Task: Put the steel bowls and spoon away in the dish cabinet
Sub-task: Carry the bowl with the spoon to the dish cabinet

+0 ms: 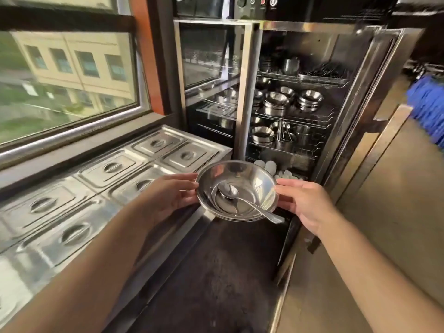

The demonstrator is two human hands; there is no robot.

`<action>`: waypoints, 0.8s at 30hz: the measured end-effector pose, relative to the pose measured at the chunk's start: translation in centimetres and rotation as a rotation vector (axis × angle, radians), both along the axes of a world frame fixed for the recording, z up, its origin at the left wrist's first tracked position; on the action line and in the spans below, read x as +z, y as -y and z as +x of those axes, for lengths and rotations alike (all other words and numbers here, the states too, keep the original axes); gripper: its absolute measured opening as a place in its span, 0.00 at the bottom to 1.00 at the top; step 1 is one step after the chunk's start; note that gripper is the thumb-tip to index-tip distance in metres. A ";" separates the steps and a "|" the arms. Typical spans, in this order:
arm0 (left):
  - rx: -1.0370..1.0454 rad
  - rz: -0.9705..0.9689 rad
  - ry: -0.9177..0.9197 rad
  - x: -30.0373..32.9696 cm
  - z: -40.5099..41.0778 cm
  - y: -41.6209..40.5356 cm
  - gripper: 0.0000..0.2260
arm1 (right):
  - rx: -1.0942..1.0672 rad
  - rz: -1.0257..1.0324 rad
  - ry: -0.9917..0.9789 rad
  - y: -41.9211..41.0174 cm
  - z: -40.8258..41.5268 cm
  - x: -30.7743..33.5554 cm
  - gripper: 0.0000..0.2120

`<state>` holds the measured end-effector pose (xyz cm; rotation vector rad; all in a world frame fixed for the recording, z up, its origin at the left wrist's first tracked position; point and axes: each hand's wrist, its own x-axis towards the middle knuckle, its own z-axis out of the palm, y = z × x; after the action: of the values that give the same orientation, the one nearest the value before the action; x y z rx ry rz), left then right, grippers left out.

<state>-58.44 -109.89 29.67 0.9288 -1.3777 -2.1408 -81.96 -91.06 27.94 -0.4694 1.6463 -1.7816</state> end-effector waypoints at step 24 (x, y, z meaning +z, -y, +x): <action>-0.213 -0.037 -0.001 -0.5 -42.1 27.4 0.15 | -0.459 -0.051 0.086 23.2 -34.0 -0.9 0.11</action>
<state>-100.56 -137.30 29.12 0.7970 -1.5727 -2.2595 -115.95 -114.29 27.05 -0.0303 1.7488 -2.1398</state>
